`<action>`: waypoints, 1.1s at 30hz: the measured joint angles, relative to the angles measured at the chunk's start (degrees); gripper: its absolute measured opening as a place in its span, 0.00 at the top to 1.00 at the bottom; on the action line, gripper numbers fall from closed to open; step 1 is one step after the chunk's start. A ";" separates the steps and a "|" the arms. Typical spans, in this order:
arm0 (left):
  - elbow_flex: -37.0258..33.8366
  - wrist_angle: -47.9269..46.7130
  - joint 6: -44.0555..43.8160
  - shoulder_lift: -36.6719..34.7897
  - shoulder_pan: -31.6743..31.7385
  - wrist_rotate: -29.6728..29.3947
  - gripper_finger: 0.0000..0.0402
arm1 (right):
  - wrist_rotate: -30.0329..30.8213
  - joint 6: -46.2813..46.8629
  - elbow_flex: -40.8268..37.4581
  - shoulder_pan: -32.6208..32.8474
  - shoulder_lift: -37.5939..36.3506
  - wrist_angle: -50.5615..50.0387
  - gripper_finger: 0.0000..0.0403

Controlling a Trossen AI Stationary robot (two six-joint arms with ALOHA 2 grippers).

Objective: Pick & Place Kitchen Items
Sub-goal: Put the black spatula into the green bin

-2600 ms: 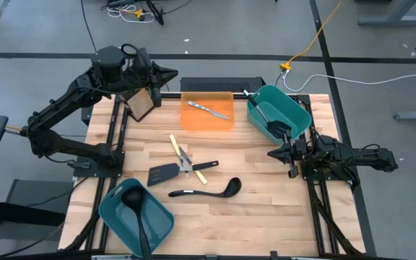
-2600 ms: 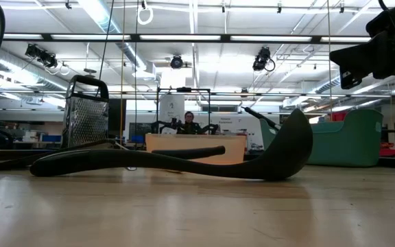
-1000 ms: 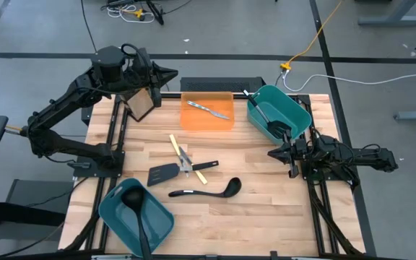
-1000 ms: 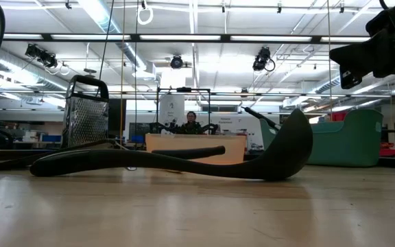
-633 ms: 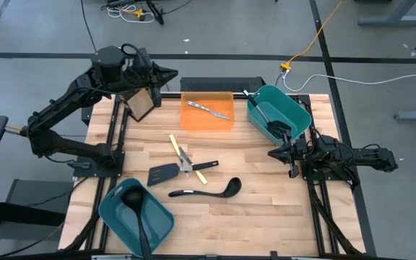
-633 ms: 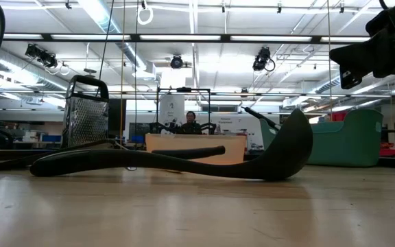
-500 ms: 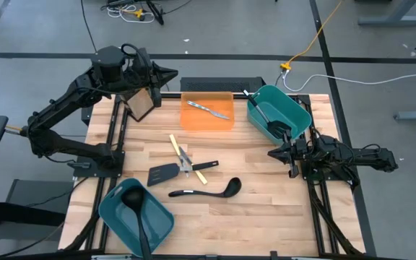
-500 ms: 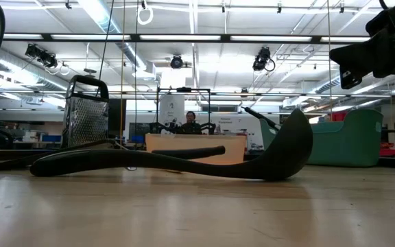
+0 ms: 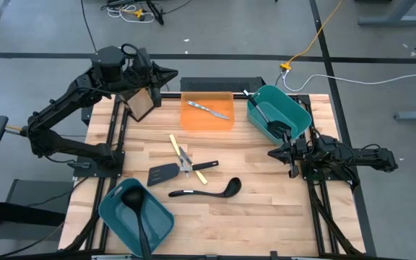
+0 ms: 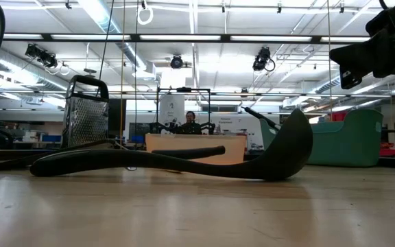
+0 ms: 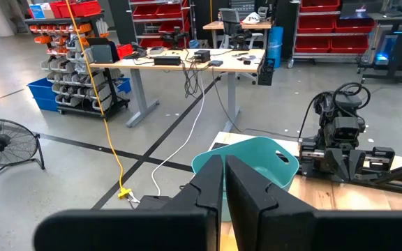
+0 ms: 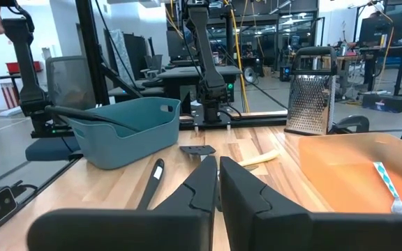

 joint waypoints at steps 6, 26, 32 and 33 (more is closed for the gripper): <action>0.00 -0.01 -0.02 0.00 0.00 0.00 0.95 | 0.00 0.00 0.00 -0.01 0.00 0.00 0.93; 0.00 0.04 -4.41 -0.01 -0.01 1.67 0.95 | 0.00 -0.01 0.00 -0.01 0.00 -0.02 0.93; 0.00 -0.03 -4.63 -0.01 0.00 3.62 0.95 | 0.01 0.00 0.00 -0.01 0.00 -0.02 0.93; 0.00 -0.03 -4.59 0.01 0.00 3.55 0.95 | 0.00 -0.01 0.00 0.00 0.00 -0.02 0.93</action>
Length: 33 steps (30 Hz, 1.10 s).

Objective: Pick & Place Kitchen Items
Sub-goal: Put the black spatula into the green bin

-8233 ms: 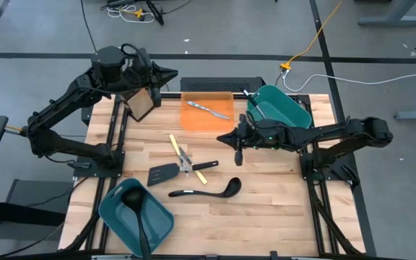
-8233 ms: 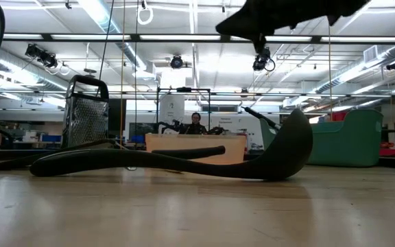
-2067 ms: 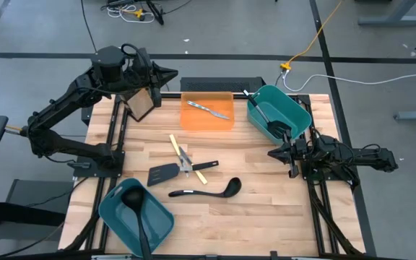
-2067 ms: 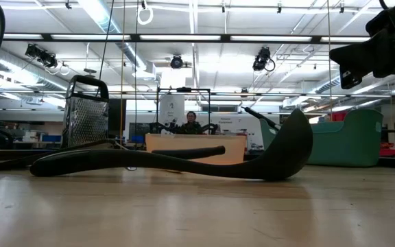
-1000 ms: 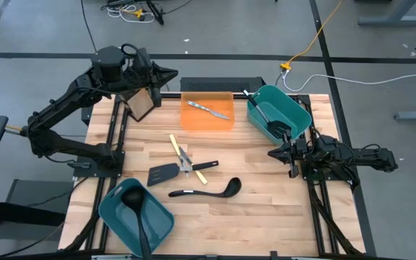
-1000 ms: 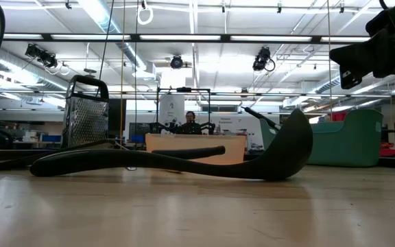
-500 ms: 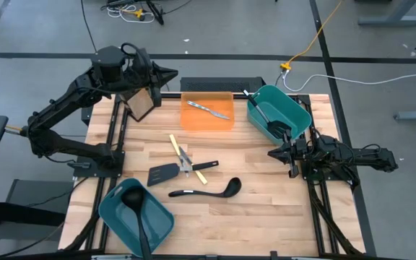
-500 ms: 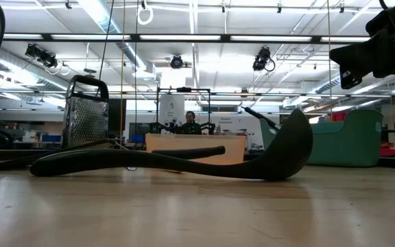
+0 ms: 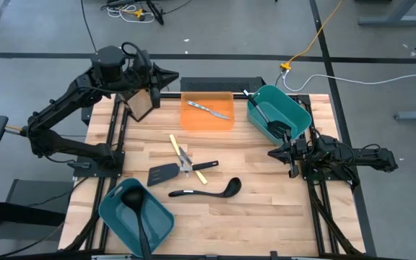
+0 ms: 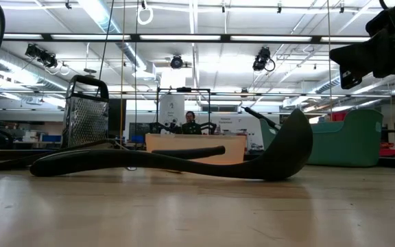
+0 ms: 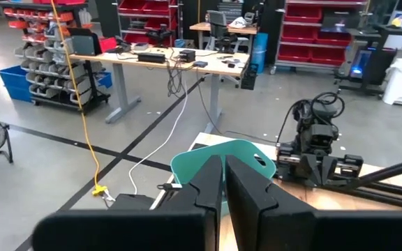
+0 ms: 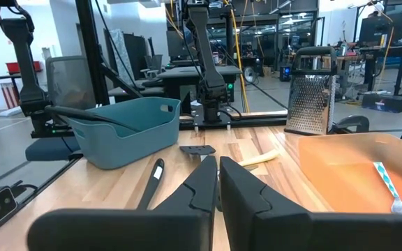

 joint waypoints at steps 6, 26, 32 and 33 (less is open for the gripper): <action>0.00 0.00 -3.34 -0.01 0.00 1.42 0.95 | 0.00 0.01 0.00 -0.02 0.00 0.00 0.93; 0.02 -8.53 -4.23 7.22 -10.79 3.76 0.95 | 0.00 0.00 0.02 -0.02 0.00 0.00 0.93; 0.02 -11.75 -1.48 11.94 -13.02 3.76 0.95 | 0.00 0.01 0.02 -0.01 0.00 0.00 0.93; 0.00 -12.04 -1.16 12.70 -13.19 3.74 0.95 | 0.02 0.01 0.02 0.00 0.00 0.00 0.93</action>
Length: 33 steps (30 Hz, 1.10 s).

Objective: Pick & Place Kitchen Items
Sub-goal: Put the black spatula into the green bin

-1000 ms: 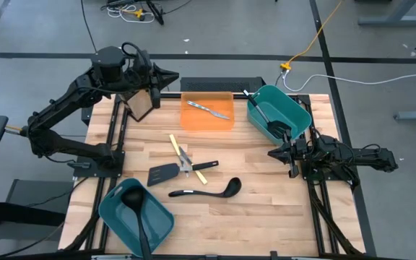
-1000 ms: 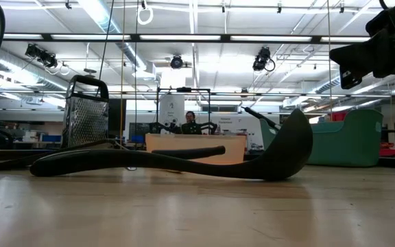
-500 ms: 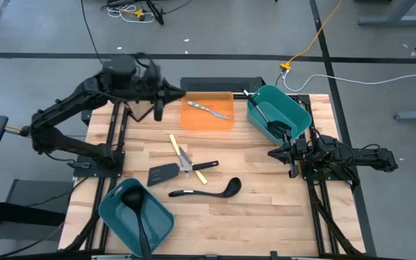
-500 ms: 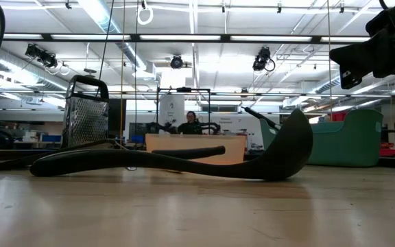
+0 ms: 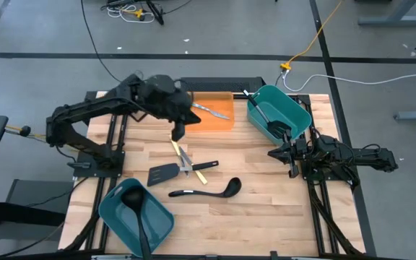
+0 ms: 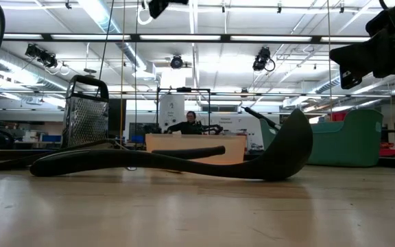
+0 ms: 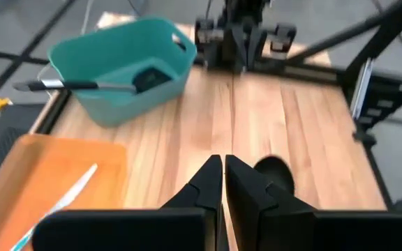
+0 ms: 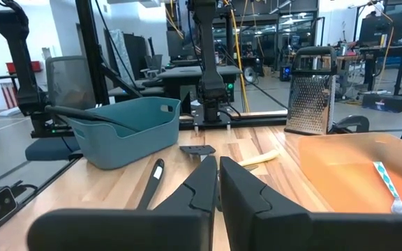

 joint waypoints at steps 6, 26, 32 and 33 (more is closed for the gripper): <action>0.00 -1.61 1.74 4.12 -0.47 -0.03 0.95 | 0.00 0.00 0.00 -0.02 0.00 0.00 0.93; -0.07 -9.24 3.88 13.47 -4.13 -0.20 0.88 | 0.00 0.02 0.00 0.00 0.00 -0.09 0.93; -0.07 -10.19 3.27 13.44 -6.17 -3.99 0.79 | 0.00 0.02 0.00 0.00 0.00 -0.22 0.93; -0.07 -10.59 3.19 13.44 -6.35 -3.93 0.77 | 0.00 0.02 0.00 -0.01 0.00 -0.21 0.93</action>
